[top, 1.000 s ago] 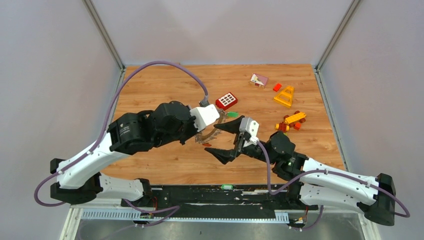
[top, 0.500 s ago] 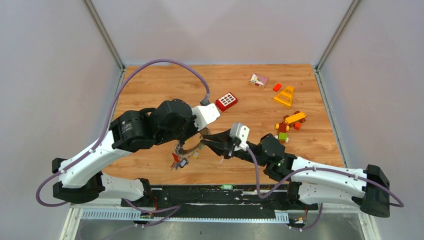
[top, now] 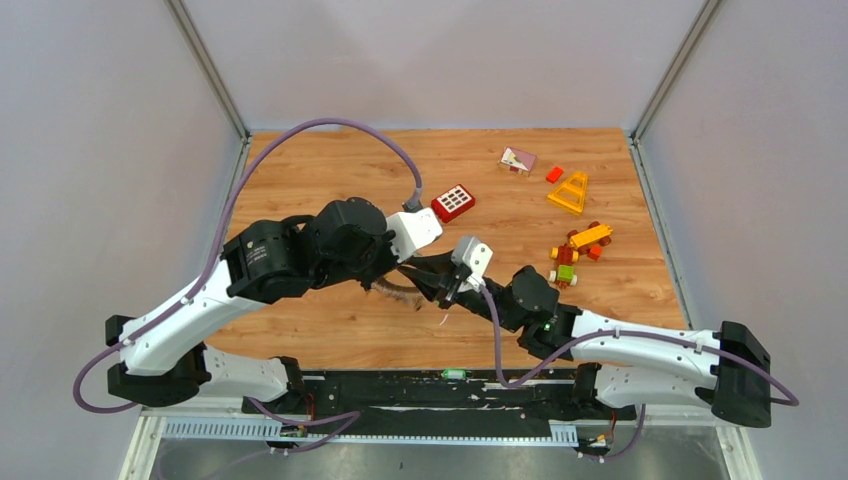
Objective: Remove the keys from the keyring
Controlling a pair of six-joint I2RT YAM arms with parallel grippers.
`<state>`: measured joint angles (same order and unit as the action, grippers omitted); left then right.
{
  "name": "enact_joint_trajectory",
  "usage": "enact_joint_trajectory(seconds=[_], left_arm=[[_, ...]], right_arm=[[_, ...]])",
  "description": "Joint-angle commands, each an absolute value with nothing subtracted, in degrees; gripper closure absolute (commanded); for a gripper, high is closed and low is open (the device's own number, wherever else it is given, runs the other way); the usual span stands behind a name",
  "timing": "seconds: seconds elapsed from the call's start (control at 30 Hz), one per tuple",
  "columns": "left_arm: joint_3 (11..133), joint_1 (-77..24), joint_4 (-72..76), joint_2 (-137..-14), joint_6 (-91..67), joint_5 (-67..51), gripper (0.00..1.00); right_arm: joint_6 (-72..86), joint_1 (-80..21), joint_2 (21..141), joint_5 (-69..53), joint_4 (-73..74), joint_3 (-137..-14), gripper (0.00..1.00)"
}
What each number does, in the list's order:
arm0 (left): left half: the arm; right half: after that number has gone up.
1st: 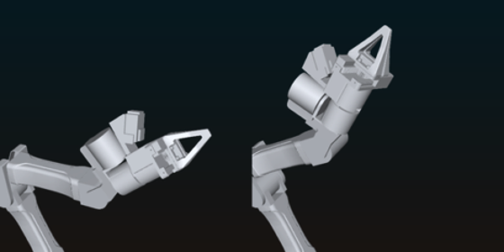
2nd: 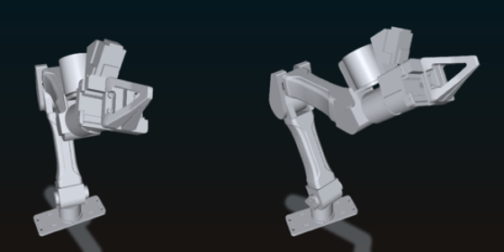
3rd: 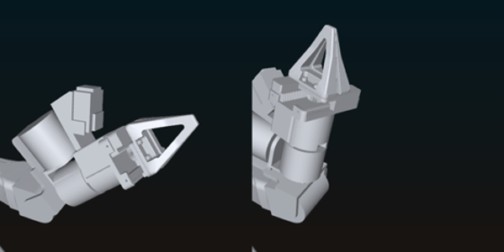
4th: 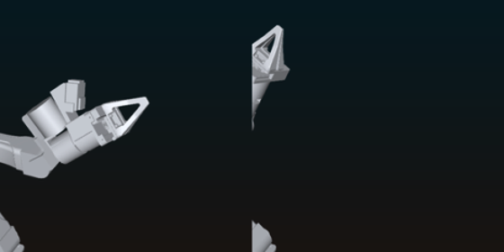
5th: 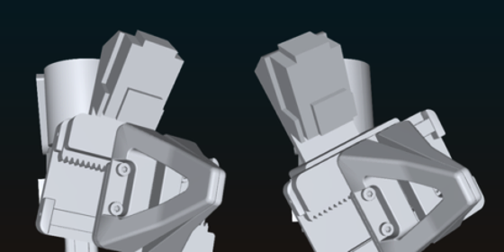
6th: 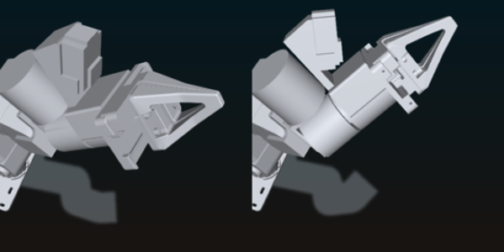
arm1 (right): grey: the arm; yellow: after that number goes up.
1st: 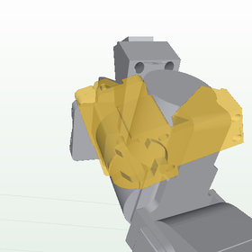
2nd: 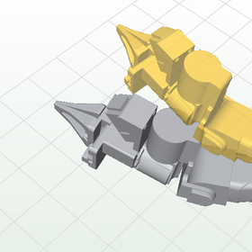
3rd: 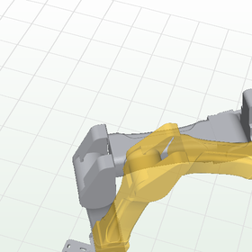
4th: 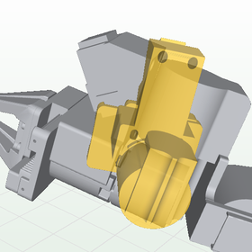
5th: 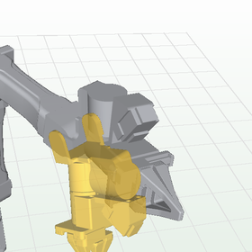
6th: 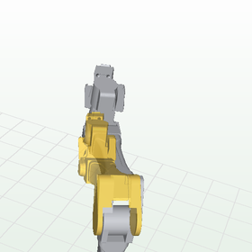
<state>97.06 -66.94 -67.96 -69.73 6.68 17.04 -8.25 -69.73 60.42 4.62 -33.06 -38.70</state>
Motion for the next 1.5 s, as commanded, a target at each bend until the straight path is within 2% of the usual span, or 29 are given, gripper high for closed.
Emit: enact_joint_trajectory(seconds=[0.0, 0.73, 1.1, 1.27, 1.4, 1.47], left_arm=[[99.8, -66.6, -65.4, -69.5, 6.1, 16.3, 1.0], [99.7, -66.6, -66.2, -69.6, 6.4, 13.5, 1.0], [99.8, -66.6, -67.1, -69.9, 6.8, 12.0, 1.0], [100.0, -66.6, -67.5, -70.0, 6.9, 12.0, 1.0], [100.2, -66.6, -67.4, -70.1, 6.9, 11.7, 1.0], [100.3, -66.6, -67.5, -70.2, 6.9, 11.6, 1.0]], right_arm=[[-7.4, -70.0, 61.8, 5.9, -36.8, -41.8, 0.79], [-7.6, -70.0, 63.8, 9.4, -38.1, -41.9, 0.75], [-8.0, -70.0, 63.9, 12.0, -38.2, -41.8, 0.76], [-8.6, -70.0, 63.4, 12.4, -38.1, -41.3, 0.66], [-8.8, -70.0, 63.5, 12.5, -38.0, -41.4, 0.65], [-8.8, -70.0, 63.7, 12.6, -38.0, -41.5, 0.69]])
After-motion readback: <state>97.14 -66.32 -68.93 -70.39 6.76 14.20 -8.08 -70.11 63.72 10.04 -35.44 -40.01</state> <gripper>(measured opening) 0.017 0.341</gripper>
